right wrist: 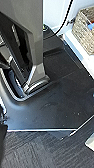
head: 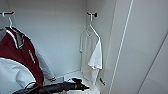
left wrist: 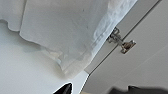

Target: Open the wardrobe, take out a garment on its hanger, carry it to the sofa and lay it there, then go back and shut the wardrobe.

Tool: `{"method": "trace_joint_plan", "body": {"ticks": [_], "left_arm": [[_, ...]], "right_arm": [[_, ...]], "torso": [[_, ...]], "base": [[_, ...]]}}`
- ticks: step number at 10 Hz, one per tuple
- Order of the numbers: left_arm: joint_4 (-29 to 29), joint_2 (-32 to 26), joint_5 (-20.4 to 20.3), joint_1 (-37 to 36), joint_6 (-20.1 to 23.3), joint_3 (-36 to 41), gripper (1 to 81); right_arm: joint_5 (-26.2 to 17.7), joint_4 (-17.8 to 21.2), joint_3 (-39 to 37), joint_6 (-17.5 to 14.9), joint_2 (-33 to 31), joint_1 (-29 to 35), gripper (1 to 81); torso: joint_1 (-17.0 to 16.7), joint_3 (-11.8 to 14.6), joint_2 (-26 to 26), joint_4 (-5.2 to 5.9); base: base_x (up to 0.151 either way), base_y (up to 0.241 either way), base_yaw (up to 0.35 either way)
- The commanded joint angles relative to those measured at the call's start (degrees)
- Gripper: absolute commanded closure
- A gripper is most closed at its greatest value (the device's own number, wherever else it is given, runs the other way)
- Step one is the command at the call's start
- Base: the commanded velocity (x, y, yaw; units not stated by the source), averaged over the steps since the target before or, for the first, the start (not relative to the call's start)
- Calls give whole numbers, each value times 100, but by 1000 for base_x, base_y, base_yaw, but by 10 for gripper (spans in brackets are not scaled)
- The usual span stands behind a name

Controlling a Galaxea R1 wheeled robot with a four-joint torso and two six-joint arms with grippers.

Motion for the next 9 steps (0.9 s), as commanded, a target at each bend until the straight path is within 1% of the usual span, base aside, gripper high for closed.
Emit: {"method": "trace_joint_plan", "body": {"ticks": [1, 4, 7, 9], "left_arm": [[-94, 65, 305, -1983, -1046, -100, 10], [-103, 161, 401, -2863, -1777, -381, 10], [-130, 530, 472, -3602, -2418, -1048, 10], [-130, 742, 577, -3989, -2744, -1418, 10]], "right_arm": [[-299, 20, 15, 13, 16, 229, 10], [-291, 37, 7, 13, 16, 229, 10], [-299, 46, 15, 13, 25, 229, 10], [-299, 46, 6, 13, 25, 229, 10]], "torso": [[0, 0, 0, 0], [4, -2, 0, 0], [4, -2, 2, 0], [4, -5, 2, 0]], "base": [[0, 0, 0], [0, 0, 0], [0, 0, 0], [0, 0, 0]]}}
